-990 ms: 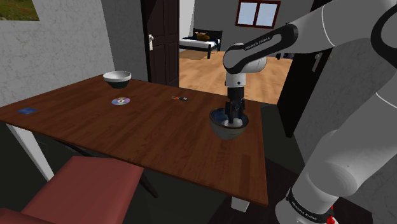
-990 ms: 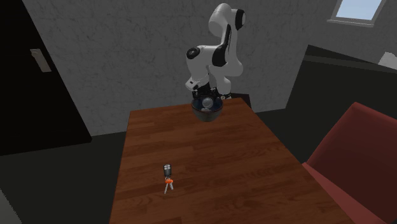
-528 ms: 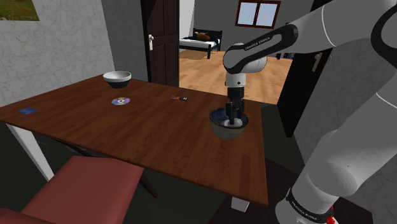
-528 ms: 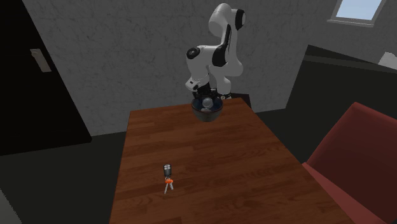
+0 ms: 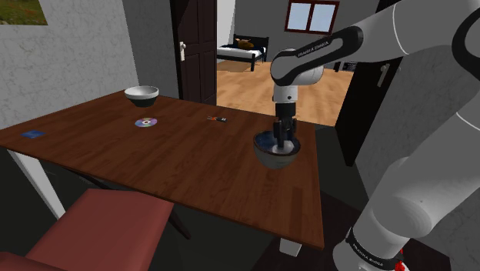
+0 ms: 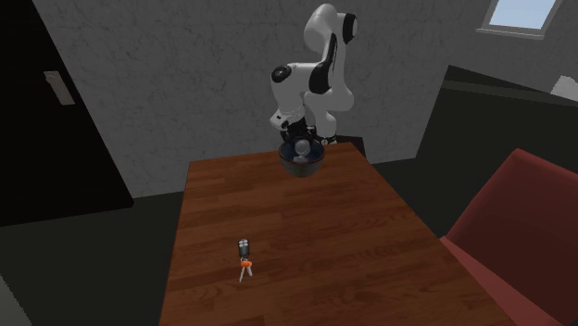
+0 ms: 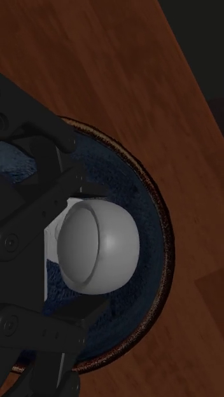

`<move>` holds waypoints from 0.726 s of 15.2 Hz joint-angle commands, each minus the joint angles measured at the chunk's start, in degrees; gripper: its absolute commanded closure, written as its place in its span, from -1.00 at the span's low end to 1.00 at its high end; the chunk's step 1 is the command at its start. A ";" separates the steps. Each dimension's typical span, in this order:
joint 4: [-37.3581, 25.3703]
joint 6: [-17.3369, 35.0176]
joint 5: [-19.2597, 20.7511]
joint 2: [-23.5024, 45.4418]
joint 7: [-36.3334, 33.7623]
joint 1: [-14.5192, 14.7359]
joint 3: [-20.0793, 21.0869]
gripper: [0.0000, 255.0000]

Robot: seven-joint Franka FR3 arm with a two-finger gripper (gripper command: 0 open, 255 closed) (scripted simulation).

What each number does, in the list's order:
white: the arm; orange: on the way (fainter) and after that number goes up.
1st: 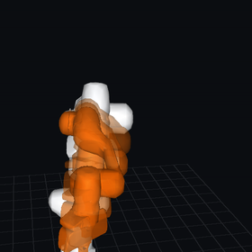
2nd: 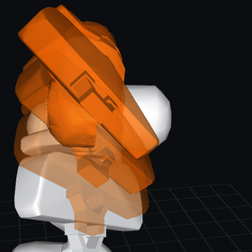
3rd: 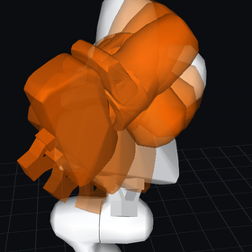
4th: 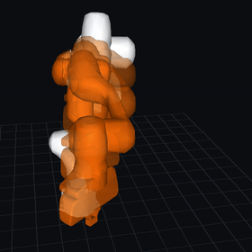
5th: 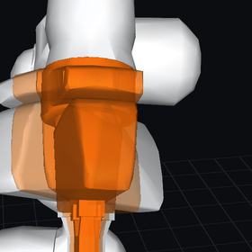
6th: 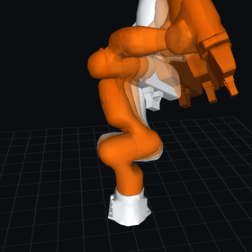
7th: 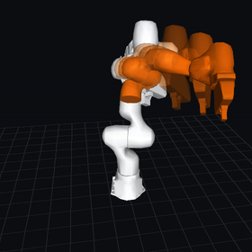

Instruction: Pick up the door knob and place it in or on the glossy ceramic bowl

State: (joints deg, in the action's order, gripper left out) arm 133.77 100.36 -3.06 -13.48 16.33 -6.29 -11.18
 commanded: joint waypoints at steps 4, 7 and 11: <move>-2.58 -3.88 0.19 -1.31 -0.42 -0.03 0.10 1.00; -4.29 -6.24 0.26 -1.98 -0.69 -0.03 0.18 1.00; -6.74 -9.36 0.31 -2.69 -1.02 0.00 0.28 1.00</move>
State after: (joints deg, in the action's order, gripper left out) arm 127.48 91.66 -2.76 -15.96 15.41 -6.31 -10.95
